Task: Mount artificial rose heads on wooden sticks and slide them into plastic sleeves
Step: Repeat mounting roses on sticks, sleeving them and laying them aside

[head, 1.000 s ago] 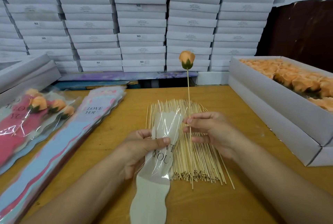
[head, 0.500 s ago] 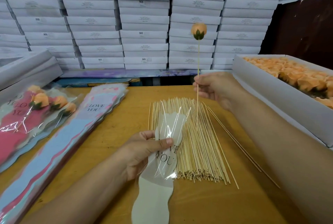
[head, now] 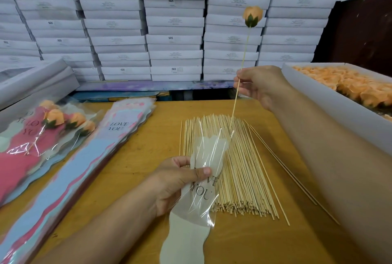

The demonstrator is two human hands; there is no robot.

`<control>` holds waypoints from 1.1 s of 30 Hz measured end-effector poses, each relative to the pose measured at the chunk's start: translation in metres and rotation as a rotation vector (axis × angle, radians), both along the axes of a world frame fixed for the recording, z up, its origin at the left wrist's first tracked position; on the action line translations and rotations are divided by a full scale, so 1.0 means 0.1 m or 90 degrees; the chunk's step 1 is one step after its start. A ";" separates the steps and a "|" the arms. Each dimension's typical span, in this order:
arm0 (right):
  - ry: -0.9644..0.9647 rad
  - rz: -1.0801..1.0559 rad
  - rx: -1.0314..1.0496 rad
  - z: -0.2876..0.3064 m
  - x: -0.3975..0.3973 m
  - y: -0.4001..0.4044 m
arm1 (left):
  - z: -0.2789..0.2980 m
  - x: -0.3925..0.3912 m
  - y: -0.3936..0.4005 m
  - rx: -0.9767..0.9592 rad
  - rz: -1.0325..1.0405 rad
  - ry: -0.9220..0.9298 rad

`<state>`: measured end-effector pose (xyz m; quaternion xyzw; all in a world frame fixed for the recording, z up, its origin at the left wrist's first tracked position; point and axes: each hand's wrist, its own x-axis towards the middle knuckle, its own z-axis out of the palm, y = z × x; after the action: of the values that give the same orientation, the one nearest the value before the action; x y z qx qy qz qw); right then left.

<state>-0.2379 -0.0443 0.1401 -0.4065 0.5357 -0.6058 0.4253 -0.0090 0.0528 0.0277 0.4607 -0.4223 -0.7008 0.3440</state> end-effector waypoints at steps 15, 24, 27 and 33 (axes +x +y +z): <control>-0.032 0.118 0.043 -0.37 0.33 0.28 | 0.04 -0.01 0.02 0.016 0.016 0.004; -0.020 0.166 0.093 -0.54 0.35 0.41 | 0.07 -0.01 0.03 0.014 0.032 0.026; -0.012 0.178 0.109 -0.59 0.37 0.44 | 0.07 -0.01 0.03 0.017 0.033 0.033; -0.023 0.185 0.153 -0.65 0.45 0.48 | 0.07 -0.01 0.04 0.013 0.024 0.030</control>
<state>-0.1928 0.0033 0.0753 -0.4150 0.5323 -0.4764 0.5635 -0.0103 0.0567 0.0343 0.4555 -0.3978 -0.7092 0.3624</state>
